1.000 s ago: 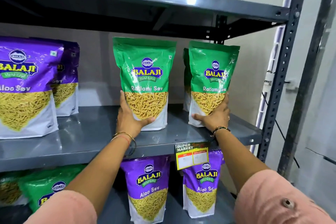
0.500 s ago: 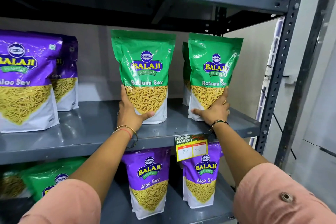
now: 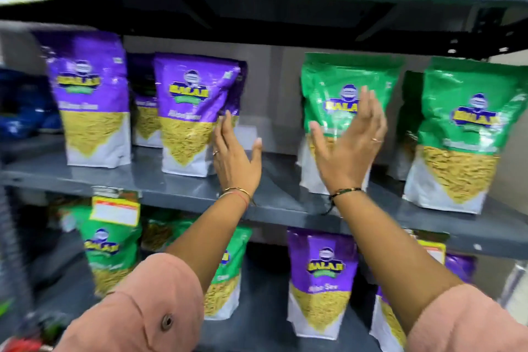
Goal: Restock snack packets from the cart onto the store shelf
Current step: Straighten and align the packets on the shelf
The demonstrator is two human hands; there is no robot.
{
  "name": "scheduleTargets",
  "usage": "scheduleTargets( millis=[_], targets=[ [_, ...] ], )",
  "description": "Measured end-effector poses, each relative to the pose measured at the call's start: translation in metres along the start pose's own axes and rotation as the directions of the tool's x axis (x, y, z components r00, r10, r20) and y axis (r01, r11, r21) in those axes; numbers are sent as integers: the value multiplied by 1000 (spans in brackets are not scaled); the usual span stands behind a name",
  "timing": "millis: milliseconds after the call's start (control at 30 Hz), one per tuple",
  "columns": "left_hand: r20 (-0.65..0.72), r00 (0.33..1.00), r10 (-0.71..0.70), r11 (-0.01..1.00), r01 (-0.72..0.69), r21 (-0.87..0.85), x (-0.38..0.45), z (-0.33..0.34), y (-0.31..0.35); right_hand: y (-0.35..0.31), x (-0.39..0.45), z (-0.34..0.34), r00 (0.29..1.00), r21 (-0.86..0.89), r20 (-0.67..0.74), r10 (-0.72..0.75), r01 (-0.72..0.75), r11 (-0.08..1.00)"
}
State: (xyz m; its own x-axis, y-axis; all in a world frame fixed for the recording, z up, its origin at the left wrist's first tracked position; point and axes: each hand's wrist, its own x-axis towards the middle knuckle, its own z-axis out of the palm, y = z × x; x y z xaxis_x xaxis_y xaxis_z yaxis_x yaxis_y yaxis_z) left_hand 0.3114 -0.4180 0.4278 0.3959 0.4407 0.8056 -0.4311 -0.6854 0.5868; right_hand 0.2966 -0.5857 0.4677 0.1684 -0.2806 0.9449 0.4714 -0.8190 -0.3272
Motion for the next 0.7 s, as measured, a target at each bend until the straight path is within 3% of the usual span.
scheduleTargets(
  millis=[133,300,467,600,700],
  targets=[
    [-121,987,-103,976,124,177,45,-61,-74,-83,-39,66,944,251,315,101,-185,950],
    [-176,936,-306,902,344,261,91,-132,-162,-149,-83,141,727,228,653,212,-456,861],
    [-104,892,-440,855,451,256,132,-167,-221,-181,-107,183,587,88,671,454,-670,737],
    [12,845,-535,815,512,270,145,-175,-242,-183,-114,194,611,43,624,487,-649,760],
    [56,852,-520,825,484,293,144,-175,-241,-182,-113,196,610,20,617,497,-643,765]
  ],
)
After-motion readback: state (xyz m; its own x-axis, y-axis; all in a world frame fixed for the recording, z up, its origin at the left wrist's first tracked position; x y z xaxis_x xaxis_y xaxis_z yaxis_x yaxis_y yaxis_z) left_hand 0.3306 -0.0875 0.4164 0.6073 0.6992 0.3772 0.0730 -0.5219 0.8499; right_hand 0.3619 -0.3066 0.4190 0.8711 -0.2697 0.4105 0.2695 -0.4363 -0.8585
